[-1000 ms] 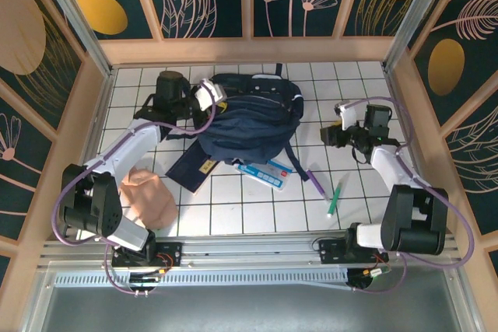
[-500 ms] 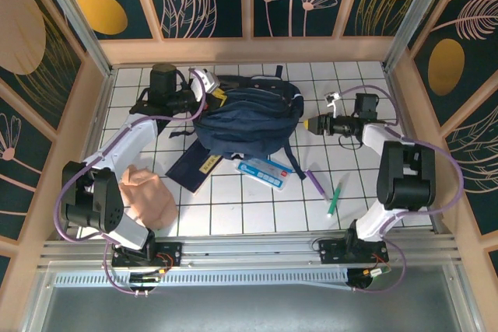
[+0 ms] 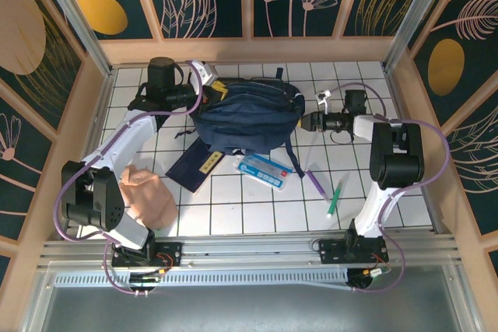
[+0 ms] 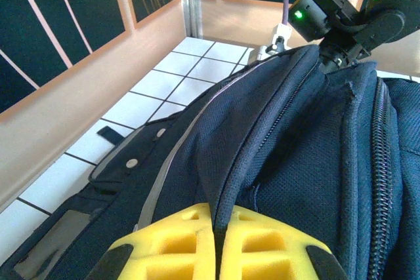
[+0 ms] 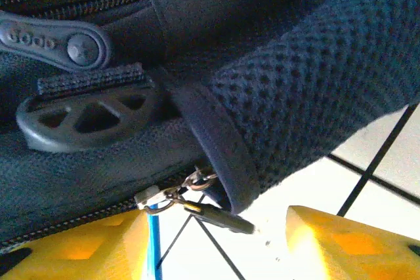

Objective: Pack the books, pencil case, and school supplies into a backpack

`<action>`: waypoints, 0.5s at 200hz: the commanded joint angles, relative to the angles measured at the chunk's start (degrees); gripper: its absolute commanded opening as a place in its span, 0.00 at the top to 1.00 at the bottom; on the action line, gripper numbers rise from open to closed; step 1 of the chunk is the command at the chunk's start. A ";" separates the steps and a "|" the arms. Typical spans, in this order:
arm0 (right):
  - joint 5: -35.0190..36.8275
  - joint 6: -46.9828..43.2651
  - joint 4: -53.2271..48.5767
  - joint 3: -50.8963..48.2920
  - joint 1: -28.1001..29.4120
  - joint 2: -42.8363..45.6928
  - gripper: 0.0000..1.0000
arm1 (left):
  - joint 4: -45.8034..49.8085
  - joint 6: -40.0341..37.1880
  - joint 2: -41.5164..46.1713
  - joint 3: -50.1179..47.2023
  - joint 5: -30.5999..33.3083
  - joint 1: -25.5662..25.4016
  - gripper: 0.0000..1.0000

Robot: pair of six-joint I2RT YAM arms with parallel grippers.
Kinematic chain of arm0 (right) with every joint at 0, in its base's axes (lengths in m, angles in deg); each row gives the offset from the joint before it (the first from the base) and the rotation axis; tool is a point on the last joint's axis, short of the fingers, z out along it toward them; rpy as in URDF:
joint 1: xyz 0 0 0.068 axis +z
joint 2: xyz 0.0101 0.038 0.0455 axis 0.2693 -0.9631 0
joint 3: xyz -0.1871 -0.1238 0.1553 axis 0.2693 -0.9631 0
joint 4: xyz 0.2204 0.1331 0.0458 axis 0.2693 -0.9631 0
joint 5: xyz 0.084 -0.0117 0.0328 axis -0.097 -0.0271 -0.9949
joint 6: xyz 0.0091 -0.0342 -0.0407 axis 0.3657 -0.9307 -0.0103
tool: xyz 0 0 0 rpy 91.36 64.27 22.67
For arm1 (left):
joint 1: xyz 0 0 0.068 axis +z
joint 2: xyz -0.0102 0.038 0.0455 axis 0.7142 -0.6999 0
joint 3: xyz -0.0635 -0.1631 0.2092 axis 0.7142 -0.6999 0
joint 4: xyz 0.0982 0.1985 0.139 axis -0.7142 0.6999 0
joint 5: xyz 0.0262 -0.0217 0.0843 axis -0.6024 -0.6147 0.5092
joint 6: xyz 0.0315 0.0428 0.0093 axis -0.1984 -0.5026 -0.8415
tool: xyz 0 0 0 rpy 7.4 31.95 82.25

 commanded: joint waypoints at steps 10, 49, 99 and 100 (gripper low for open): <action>-5.33 -8.74 -5.09 4.39 0.04 -1.33 0.41 | -6.77 2.00 0.62 4.02 -6.38 0.38 1.00; -11.99 -23.49 -23.87 14.72 -0.17 -7.76 0.57 | -6.68 2.05 0.09 4.39 -6.02 0.43 1.00; -8.42 -27.32 -28.93 15.08 -0.58 -6.16 0.87 | -6.86 1.63 0.33 3.89 2.53 0.37 1.00; -8.21 -27.26 -28.93 14.98 -0.59 -6.10 0.88 | -6.86 1.55 0.35 3.83 2.86 0.36 1.00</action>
